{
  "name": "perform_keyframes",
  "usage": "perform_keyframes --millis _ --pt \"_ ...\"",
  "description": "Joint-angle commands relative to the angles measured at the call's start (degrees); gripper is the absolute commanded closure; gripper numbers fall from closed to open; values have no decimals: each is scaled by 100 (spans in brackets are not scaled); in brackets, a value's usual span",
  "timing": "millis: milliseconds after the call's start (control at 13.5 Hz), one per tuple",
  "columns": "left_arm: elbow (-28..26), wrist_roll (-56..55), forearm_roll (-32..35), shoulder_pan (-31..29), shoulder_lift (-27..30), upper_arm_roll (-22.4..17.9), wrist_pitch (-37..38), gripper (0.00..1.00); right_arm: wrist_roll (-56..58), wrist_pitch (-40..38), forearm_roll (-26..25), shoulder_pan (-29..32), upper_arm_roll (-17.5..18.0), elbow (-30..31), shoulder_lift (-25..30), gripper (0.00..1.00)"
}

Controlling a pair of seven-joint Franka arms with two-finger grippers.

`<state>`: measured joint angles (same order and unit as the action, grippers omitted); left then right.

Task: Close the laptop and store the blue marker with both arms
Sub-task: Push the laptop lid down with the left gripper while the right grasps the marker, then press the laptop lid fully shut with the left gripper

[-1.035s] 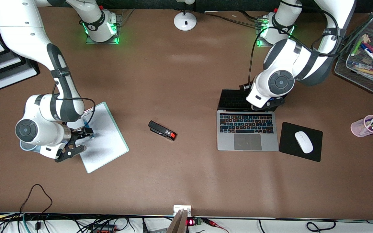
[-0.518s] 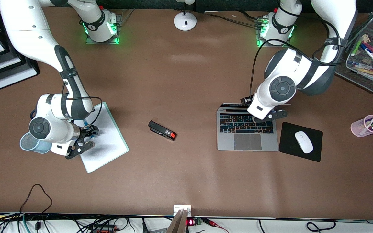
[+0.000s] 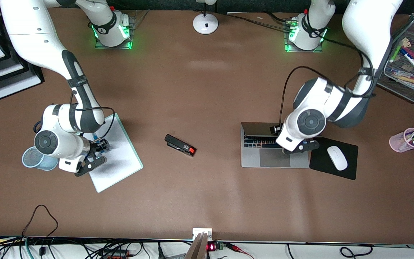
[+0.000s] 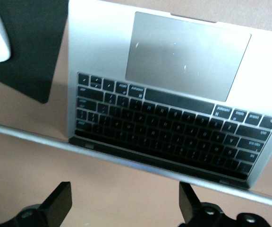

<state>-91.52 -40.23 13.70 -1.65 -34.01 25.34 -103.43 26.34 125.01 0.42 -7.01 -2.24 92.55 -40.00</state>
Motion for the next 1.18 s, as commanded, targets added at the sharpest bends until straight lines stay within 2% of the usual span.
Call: perform_keyframes --millis 0,665,1109 --pt "600 -29 194 7 -562 24 -193 0 91 102 -7 16 -22 114 1 37" --pt "609 24 290 51 -949 -231 -1178 0 91 102 2 86 -22 114 -79 46" --pt "609 33 414 51 -1318 -240 -1258 0 91 102 2 77 -22 105 -87 57"
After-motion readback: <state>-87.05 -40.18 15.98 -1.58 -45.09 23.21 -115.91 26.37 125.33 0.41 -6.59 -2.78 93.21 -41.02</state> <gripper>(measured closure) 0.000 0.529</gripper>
